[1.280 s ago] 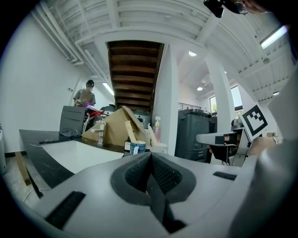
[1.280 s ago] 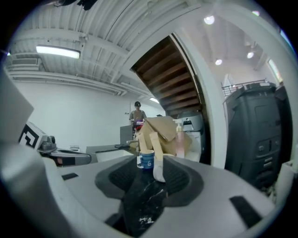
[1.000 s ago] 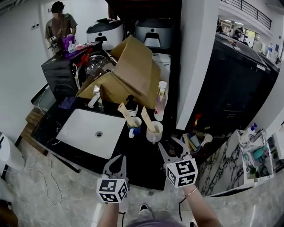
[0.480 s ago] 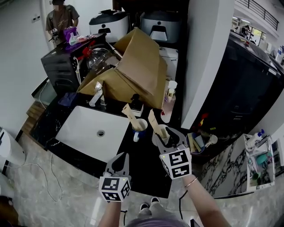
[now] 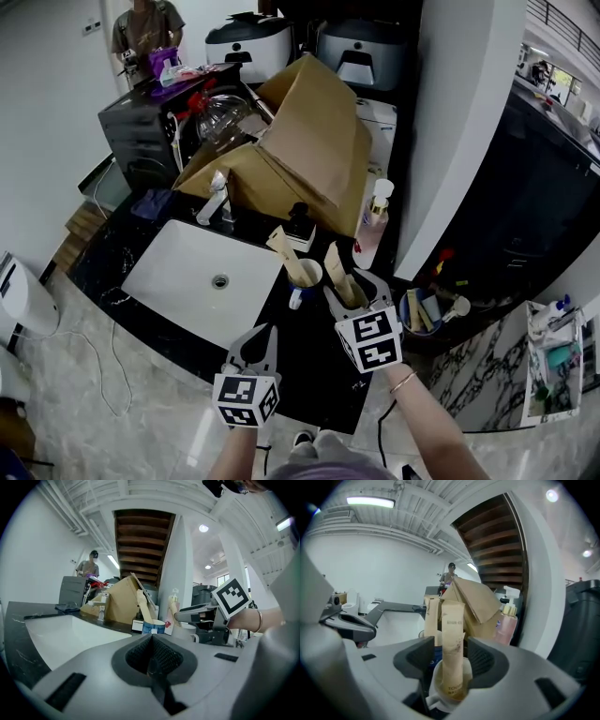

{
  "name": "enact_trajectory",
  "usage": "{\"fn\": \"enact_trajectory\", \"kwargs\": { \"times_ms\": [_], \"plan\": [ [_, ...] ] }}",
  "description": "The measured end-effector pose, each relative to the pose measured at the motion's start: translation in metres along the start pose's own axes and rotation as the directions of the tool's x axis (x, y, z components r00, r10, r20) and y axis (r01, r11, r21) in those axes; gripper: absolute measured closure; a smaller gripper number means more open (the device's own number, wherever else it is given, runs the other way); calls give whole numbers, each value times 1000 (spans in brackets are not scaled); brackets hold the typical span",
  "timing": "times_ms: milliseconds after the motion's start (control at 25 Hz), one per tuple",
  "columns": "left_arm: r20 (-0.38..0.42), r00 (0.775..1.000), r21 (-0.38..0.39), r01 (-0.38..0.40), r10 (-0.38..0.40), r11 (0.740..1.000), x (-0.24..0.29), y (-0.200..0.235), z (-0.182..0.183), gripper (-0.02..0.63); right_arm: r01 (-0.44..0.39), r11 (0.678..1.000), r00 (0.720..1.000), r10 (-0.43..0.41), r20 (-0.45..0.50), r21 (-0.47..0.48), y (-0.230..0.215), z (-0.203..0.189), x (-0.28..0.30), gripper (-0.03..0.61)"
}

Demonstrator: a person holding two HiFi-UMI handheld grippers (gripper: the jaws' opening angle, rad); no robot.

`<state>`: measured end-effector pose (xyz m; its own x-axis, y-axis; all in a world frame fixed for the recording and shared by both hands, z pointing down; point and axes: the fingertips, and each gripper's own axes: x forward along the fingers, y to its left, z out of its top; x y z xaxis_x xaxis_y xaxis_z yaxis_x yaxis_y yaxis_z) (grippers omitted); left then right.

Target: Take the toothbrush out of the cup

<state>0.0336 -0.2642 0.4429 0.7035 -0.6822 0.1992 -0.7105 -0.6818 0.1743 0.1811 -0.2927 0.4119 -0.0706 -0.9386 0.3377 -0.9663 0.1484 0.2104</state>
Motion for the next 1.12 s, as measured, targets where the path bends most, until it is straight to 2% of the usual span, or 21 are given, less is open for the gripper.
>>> {"fn": "enact_trajectory", "kwargs": {
  "times_ms": [280, 680, 840, 1120],
  "plan": [
    [-11, 1000, -1, -21, 21, 1000, 6, 1, -3, 612, -23, 999, 999, 22, -25, -23, -2, -4, 11, 371],
    [-5, 1000, -5, -30, 30, 1000, 6, 0, -1, 612, -15, 1000, 1000, 14, -20, -27, -4, -2, 6, 462],
    [2, 999, -1, -37, 37, 999, 1, -1, 1, 612, 6, 1000, 1000, -6, 8, -22, -6, 1, 0, 519],
    [15, 999, 6, -44, 44, 999, -12, -3, 4, 612, 61, 998, 990, -60, 125, -7, -10, 24, -24, 532]
  ]
}}
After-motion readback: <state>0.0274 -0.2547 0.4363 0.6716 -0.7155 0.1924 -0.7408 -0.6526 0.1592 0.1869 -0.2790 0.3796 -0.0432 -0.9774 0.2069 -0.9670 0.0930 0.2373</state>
